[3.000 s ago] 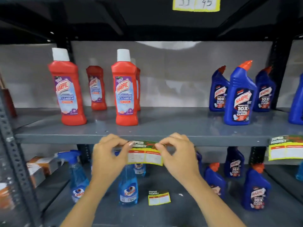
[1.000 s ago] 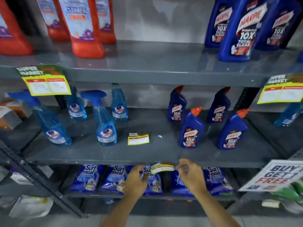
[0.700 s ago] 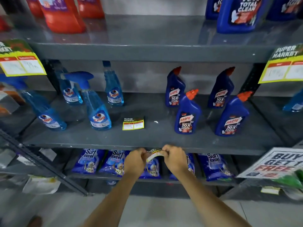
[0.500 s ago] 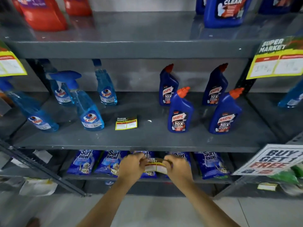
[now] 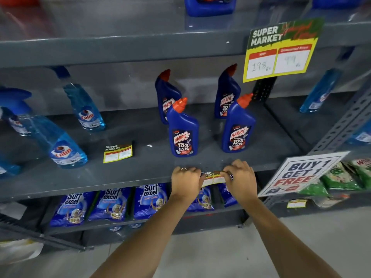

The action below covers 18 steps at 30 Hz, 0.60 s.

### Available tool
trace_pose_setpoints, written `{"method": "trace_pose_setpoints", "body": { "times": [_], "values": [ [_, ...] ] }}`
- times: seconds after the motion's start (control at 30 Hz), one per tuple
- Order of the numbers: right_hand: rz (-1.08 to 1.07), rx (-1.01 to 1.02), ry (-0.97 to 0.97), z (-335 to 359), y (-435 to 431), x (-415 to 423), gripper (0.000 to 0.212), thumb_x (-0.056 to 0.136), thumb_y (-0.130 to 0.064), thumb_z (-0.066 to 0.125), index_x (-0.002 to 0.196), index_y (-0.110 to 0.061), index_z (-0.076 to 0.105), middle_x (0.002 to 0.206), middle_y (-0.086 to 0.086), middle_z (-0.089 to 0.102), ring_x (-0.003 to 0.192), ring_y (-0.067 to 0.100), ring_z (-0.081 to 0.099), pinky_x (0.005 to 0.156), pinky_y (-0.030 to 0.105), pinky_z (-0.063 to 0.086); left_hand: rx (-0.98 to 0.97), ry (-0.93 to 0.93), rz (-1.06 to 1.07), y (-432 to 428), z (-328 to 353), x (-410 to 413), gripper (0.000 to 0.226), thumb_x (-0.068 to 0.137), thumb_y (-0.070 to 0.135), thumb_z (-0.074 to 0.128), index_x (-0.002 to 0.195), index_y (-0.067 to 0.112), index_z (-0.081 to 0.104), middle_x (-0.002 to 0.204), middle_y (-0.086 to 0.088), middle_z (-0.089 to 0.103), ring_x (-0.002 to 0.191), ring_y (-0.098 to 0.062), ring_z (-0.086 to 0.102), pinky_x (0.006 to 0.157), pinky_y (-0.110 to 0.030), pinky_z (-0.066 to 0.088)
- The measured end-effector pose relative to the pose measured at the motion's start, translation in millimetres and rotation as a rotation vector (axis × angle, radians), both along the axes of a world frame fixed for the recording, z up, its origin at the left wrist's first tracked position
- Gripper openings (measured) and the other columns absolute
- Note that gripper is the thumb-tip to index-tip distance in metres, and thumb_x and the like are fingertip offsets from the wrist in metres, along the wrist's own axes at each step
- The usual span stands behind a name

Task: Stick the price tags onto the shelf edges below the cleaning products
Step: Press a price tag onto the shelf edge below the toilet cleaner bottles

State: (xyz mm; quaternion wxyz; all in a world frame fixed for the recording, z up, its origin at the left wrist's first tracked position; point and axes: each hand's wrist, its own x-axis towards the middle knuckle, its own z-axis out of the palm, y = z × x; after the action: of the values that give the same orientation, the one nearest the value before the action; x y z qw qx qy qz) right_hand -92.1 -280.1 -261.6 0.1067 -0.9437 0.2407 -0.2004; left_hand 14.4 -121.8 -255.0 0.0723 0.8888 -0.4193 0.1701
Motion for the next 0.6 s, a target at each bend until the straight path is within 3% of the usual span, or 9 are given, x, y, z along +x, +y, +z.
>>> {"method": "trace_pose_setpoints", "body": {
  "times": [0.13,0.2,0.3,0.37,0.43,0.6],
  "values": [
    [-0.041,-0.023,-0.009,6.3,3.4,-0.6,0.029,0.076,-0.033,0.075,0.092,-0.012,0.061,0.091,0.008,0.057,0.085,0.027,0.053,0.073,0.042,0.049,-0.033,-0.073,0.002,3.7,1.3,10.5,0.042,0.069,0.053,0.078,0.053,0.018,0.060,0.048,0.005,0.057,0.039,-0.017,0.052,0.047,-0.022,0.034],
    [-0.050,0.059,-0.006,9.5,0.7,-1.4,0.050,0.075,-0.040,0.075,0.111,-0.013,0.053,0.106,0.008,0.057,0.099,0.026,0.053,0.083,0.041,0.051,-0.074,-0.090,-0.016,4.9,-0.5,11.7,0.038,0.073,0.053,0.073,0.069,0.017,0.064,0.064,0.002,0.064,0.057,-0.019,0.060,0.052,-0.027,0.043],
    [0.049,0.089,0.078,7.2,-4.3,2.4,0.069,0.075,-0.047,0.074,0.130,-0.013,0.050,0.134,0.009,0.054,0.128,0.028,0.046,0.099,0.045,0.047,-0.119,-0.090,-0.082,3.4,-9.1,13.9,0.037,0.080,0.047,0.068,0.100,0.016,0.069,0.098,-0.001,0.071,0.089,-0.022,0.067,0.073,-0.035,0.055],
    [0.057,0.029,0.135,3.6,-5.3,5.9,0.065,0.075,-0.046,0.075,0.128,-0.012,0.056,0.136,0.009,0.056,0.132,0.030,0.046,0.102,0.045,0.044,-0.130,-0.061,-0.134,1.3,-16.0,16.3,0.038,0.080,0.042,0.072,0.104,0.013,0.071,0.105,-0.002,0.074,0.098,-0.023,0.070,0.078,-0.035,0.059],
    [0.048,-0.021,0.146,0.9,-4.1,8.5,0.061,0.074,-0.039,0.078,0.123,-0.009,0.060,0.131,0.011,0.060,0.129,0.034,0.049,0.099,0.046,0.046,-0.109,-0.063,-0.146,-0.1,-20.5,18.2,0.038,0.077,0.041,0.075,0.101,0.012,0.074,0.104,-0.002,0.076,0.099,-0.022,0.072,0.072,-0.034,0.061],
    [0.017,-0.045,0.181,0.3,3.5,11.2,0.061,0.079,-0.032,0.075,0.129,-0.006,0.052,0.135,0.016,0.056,0.133,0.037,0.043,0.108,0.048,0.037,-0.120,-0.106,-0.171,0.8,-28.8,20.1,0.038,0.073,0.040,0.079,0.098,0.010,0.077,0.101,-0.004,0.078,0.095,-0.022,0.074,0.072,-0.034,0.061]
  ]
}}
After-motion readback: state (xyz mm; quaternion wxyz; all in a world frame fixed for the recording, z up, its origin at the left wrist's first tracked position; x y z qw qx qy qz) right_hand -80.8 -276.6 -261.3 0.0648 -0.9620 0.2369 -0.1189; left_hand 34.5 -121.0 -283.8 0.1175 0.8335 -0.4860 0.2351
